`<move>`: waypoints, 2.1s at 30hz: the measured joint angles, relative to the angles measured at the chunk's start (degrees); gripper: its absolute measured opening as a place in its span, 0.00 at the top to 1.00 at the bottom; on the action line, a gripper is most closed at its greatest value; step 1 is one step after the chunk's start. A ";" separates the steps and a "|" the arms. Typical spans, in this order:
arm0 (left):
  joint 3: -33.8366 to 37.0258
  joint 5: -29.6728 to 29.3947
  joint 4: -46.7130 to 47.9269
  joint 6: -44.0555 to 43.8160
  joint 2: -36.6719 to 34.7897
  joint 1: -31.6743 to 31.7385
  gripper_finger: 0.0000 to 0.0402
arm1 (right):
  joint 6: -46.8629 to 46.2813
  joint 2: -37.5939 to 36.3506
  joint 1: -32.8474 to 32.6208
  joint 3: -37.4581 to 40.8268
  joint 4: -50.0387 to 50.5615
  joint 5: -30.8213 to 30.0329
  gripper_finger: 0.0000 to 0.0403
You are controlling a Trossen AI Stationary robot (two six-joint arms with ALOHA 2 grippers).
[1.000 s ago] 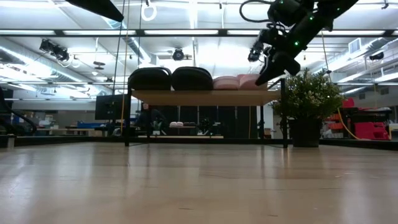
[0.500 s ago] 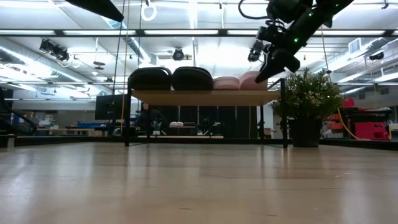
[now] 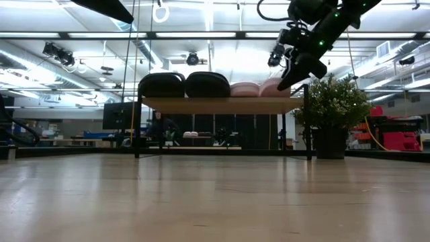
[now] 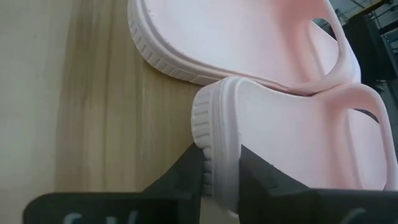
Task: Pick and place slides into the shelf
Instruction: Put the white slide on the shelf, then return to Home Position
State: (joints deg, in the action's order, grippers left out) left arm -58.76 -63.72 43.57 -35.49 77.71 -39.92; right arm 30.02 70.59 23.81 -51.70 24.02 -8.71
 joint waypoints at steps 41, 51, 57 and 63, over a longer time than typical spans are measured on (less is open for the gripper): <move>0.00 -0.45 1.78 1.79 0.00 0.00 0.96 | -2.91 -0.24 -11.05 -9.45 4.46 -6.29 0.60; 0.00 -4.52 2.21 2.31 0.00 2.78 0.96 | -27.95 -0.31 -23.97 -11.05 21.26 -8.11 0.95; 0.02 -7.15 2.19 2.15 0.00 6.07 0.99 | -39.28 -0.22 -40.24 -5.74 18.61 -16.31 0.98; 4.18 -8.67 -2.59 5.21 -0.41 8.37 0.99 | -51.55 -0.22 -53.49 -0.01 12.86 -29.38 0.99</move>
State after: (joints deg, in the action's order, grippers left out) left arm -54.58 -72.39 40.98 -30.28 77.30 -31.56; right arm -21.53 70.37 -29.68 -51.71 36.88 -38.09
